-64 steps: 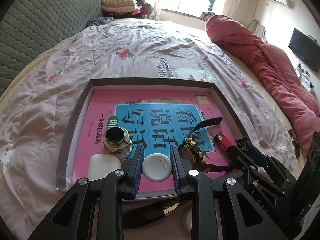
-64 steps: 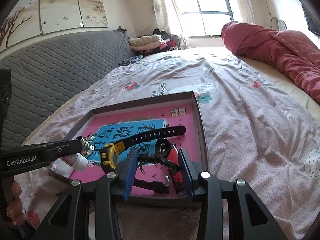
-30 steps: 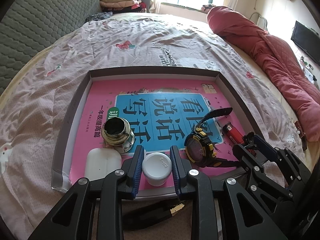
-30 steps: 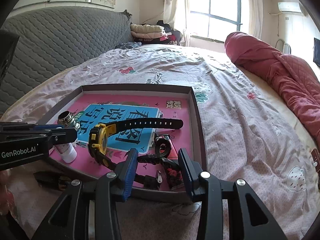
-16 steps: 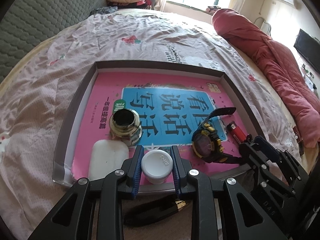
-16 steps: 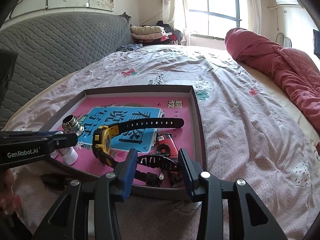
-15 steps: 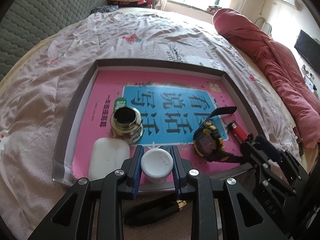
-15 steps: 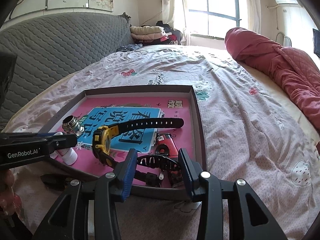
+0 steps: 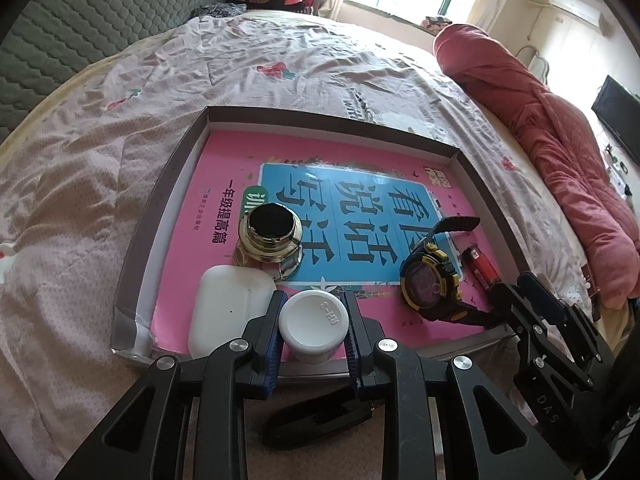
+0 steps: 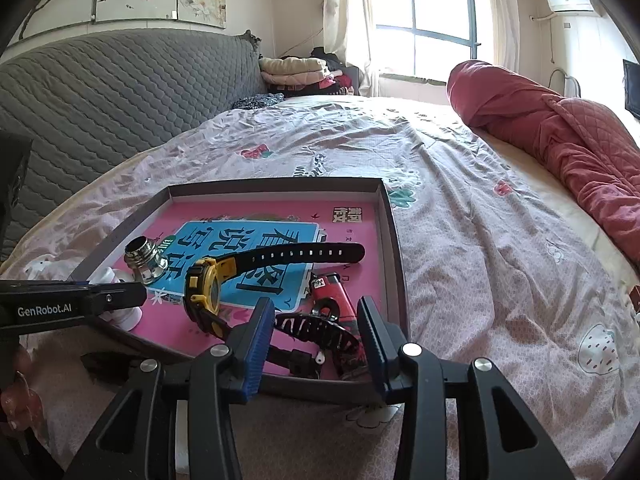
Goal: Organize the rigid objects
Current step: 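Set the pill bottle beside the earbud case and open the left gripper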
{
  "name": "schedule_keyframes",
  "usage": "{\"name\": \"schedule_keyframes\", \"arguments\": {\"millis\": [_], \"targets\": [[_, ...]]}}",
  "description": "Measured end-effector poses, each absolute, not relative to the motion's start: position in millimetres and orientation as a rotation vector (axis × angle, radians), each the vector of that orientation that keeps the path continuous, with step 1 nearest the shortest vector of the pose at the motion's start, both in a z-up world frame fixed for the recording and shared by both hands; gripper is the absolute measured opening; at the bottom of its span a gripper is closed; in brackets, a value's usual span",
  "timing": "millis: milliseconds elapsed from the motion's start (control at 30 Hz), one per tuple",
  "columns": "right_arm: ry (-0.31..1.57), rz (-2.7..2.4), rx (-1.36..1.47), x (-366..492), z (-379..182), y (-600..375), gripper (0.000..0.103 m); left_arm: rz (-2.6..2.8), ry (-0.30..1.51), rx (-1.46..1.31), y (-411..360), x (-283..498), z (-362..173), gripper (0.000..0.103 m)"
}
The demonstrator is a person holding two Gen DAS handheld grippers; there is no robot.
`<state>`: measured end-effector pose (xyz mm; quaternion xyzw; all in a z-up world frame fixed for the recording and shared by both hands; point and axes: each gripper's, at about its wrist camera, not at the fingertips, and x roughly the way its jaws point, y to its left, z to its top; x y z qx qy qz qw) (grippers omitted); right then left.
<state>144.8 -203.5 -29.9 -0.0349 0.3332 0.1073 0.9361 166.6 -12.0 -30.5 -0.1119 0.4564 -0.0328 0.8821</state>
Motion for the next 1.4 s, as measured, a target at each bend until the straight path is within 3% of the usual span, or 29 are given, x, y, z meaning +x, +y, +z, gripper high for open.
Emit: {"name": "schedule_keyframes", "arguments": {"millis": [367, 500, 1400], "targets": [[0.671, 0.224, -0.074, 144, -28, -201, 0.044, -0.061, 0.935, -0.232, -9, 166, -22, 0.029], [0.671, 0.224, -0.074, 144, -28, -201, 0.048, -0.055, 0.930, -0.230, -7, 165, -21, 0.035], [0.641, 0.234, -0.062, 141, -23, -206, 0.049, -0.028, 0.903, -0.225, 0, 156, -1, 0.049]]}}
